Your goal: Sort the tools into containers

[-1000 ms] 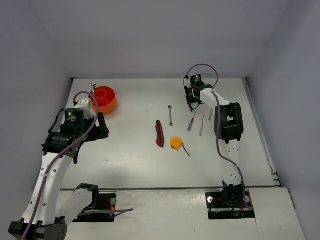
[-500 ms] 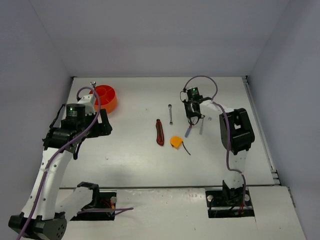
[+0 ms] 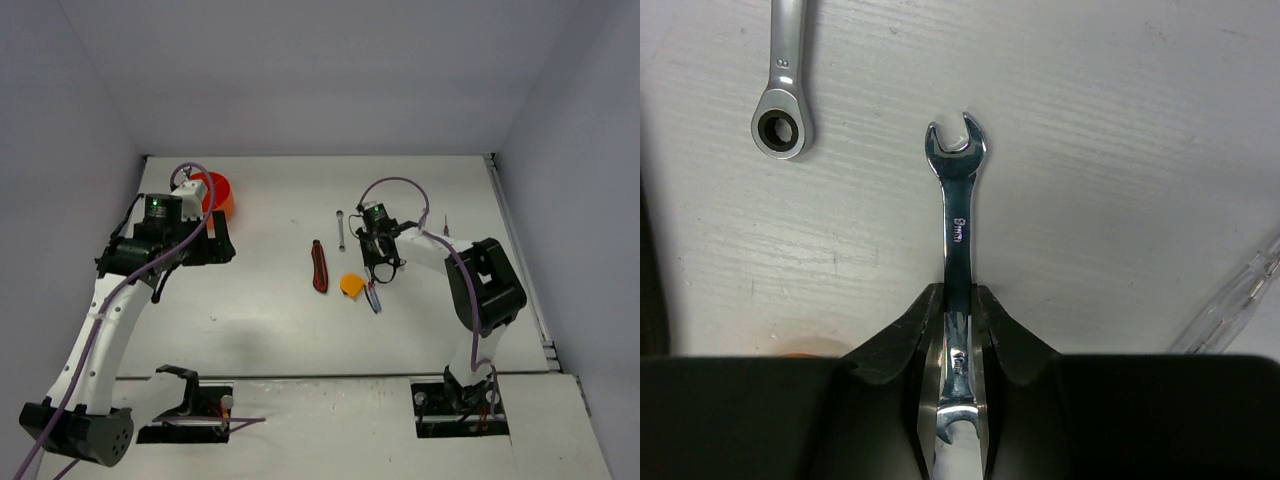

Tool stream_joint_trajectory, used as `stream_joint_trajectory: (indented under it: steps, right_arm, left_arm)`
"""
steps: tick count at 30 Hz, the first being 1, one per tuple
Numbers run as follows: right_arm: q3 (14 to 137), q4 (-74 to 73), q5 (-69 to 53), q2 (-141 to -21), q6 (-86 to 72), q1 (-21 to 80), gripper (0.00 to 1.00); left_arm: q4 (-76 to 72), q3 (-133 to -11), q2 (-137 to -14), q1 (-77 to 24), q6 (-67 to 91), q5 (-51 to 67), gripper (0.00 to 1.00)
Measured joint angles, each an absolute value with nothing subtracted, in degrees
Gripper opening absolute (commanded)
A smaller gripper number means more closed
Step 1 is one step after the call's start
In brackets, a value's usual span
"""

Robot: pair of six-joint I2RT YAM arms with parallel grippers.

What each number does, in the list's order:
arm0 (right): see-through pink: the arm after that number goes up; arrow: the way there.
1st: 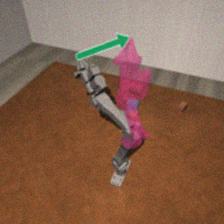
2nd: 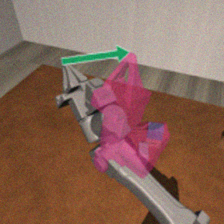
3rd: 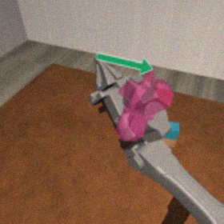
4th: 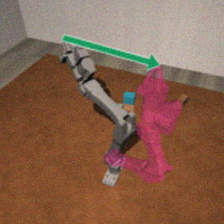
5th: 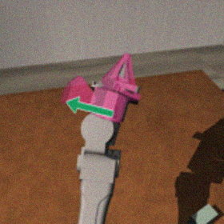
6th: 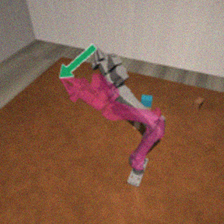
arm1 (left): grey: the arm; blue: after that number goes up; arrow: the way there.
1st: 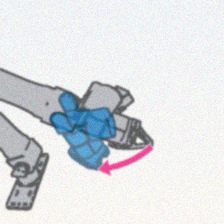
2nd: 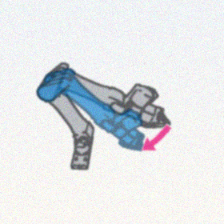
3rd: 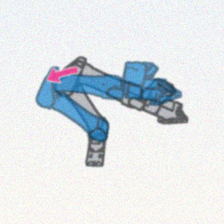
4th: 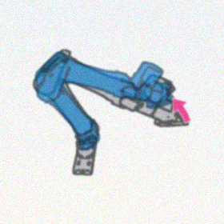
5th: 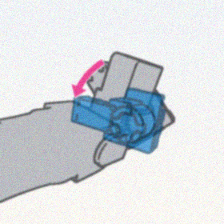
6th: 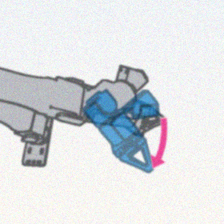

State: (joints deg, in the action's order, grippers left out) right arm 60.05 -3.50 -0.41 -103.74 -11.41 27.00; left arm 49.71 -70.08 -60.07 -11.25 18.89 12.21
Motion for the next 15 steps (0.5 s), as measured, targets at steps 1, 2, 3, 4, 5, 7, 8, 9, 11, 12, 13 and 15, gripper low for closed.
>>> stream_joint_trajectory:
  steps: [1,2,3,4,5,7,8,9,11,12,13,15]
  right_arm:
    - [60.28,-3.87,-0.57,-103.79,-11.55,27.0,0.27]
    - [60.71,-4.55,-0.72,-103.91,-11.66,27.01,0.28]
    - [61.32,-5.43,-0.8,-104.21,-11.76,27.04,0.29]
    - [62.09,-6.39,-0.83,-104.63,-11.83,27.07,0.3]
    - [62.94,-7.38,-0.83,-105.11,-11.88,27.1,0.3]
    - [64.57,-9.21,-0.69,-106.09,-11.93,27.23,0.31]
    - [65.25,-9.98,-0.57,-106.48,-11.94,27.37,0.31]
    - [65.84,-10.67,-0.48,-106.87,-11.96,27.44,0.31]
    - [67.1,-12.04,-0.41,-107.67,-11.99,27.44,0.3]
    - [67.71,-12.68,-0.42,-108.07,-11.99,27.44,0.3]
    - [68.39,-13.36,-0.43,-108.49,-11.99,27.44,0.28]
    - [69.74,-14.65,-0.43,-109.35,-11.99,27.44,0.23]
  left_arm:
    - [49.71,-70.08,-60.26,-11.28,18.75,12.32,0.75]
    - [49.72,-70.08,-60.36,-11.29,18.62,12.45,0.75]
    - [49.73,-70.08,-60.38,-11.31,18.53,12.56,0.75]
    - [49.73,-70.08,-60.36,-11.31,18.47,12.64,0.75]
    - [49.72,-70.09,-60.33,-11.31,18.44,12.71,0.75]
    - [49.72,-70.16,-60.31,-11.31,18.44,12.93,0.75]
    - [49.7,-70.18,-60.31,-11.31,18.44,13.03,0.75]
    - [49.7,-70.2,-60.31,-11.31,18.44,13.12,0.75]
    - [49.71,-70.22,-60.31,-11.31,18.44,13.28,0.75]
    - [49.71,-70.22,-60.31,-11.31,18.44,13.37,0.75]
    - [49.71,-70.22,-60.3,-11.31,18.44,13.45,0.75]
    - [49.74,-70.22,-60.27,-11.31,18.44,13.59,0.75]
